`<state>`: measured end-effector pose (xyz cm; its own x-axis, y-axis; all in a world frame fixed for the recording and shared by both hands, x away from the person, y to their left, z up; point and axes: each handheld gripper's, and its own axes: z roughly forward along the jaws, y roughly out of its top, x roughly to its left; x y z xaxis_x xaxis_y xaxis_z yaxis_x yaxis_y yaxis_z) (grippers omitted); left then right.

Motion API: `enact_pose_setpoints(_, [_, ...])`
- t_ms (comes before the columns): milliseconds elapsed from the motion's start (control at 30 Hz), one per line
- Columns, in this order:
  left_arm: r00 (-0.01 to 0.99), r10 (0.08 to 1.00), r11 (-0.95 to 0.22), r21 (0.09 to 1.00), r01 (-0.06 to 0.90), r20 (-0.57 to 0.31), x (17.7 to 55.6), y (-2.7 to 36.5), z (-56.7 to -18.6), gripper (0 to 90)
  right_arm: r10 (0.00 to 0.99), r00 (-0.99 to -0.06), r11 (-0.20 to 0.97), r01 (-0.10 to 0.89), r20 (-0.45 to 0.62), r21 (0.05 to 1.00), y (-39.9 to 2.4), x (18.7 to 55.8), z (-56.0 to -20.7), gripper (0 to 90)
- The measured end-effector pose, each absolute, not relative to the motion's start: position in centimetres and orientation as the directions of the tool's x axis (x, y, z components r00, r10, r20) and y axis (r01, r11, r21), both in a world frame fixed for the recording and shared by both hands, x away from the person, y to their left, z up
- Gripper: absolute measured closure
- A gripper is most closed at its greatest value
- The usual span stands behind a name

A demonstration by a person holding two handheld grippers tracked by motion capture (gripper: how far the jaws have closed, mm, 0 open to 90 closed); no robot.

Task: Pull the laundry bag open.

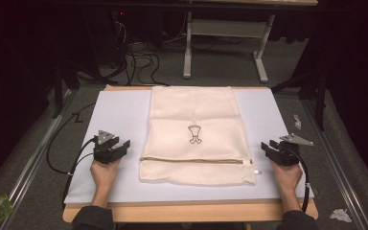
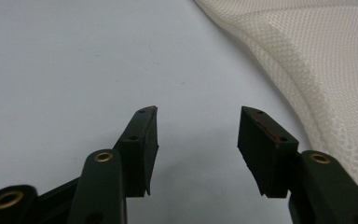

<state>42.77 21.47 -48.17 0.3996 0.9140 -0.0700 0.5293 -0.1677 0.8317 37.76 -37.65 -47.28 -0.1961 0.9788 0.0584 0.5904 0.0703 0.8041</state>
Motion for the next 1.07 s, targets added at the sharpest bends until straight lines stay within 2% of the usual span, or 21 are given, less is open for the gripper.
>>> enact_pose_setpoints(1067, [0.415, 0.909, -0.203, 0.841, 0.502, -0.028, 42.39, 21.05, -48.40, 41.8, 0.982, -0.184, 0.081, 0.598, 0.039, 0.797, -37.50, 37.82, -47.66, 48.4])
